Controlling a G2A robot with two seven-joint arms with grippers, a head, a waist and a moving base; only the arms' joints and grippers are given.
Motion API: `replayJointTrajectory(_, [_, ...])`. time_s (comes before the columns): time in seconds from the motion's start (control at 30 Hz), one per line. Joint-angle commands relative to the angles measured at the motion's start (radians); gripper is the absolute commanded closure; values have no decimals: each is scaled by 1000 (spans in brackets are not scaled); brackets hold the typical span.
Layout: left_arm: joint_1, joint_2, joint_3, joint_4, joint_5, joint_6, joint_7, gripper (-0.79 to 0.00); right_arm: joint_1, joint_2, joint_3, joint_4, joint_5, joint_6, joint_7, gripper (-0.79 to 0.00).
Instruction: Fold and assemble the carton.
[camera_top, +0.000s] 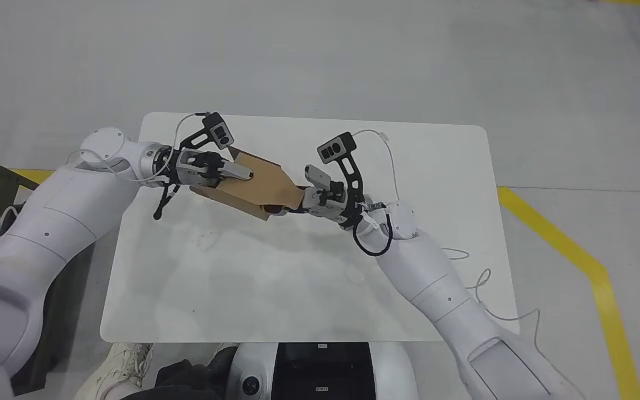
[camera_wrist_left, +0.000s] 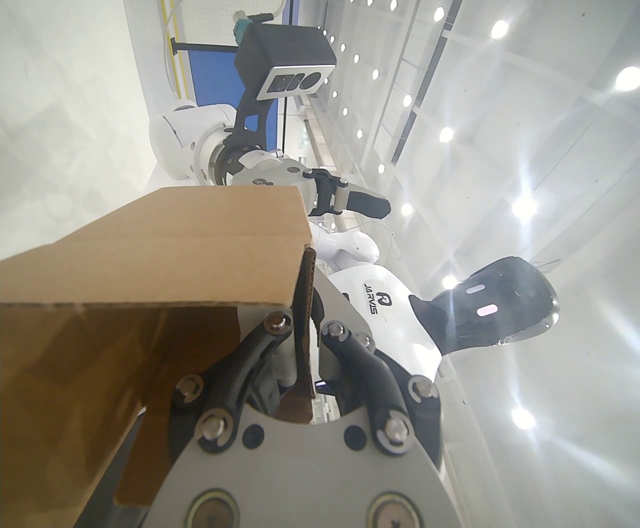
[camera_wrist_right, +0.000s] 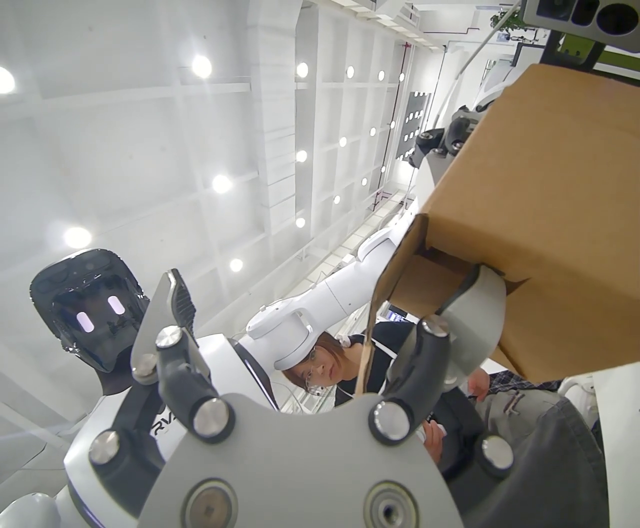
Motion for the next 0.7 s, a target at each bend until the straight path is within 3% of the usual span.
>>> replayJointTrajectory(0.0, [1,0,-1,-1,0,0,0,0,0,-2,2,2,-1,0,1,-785])
replayJointTrajectory(0.43, [8,1,-10,-4,-3,-1,0,0,-2,-12,10,14,-10,-11,8,-785])
replayJointTrajectory(0.67, [11,1,-12,8,3,-3,0,0,-27,5,77,-10,-2,19,36,-785])
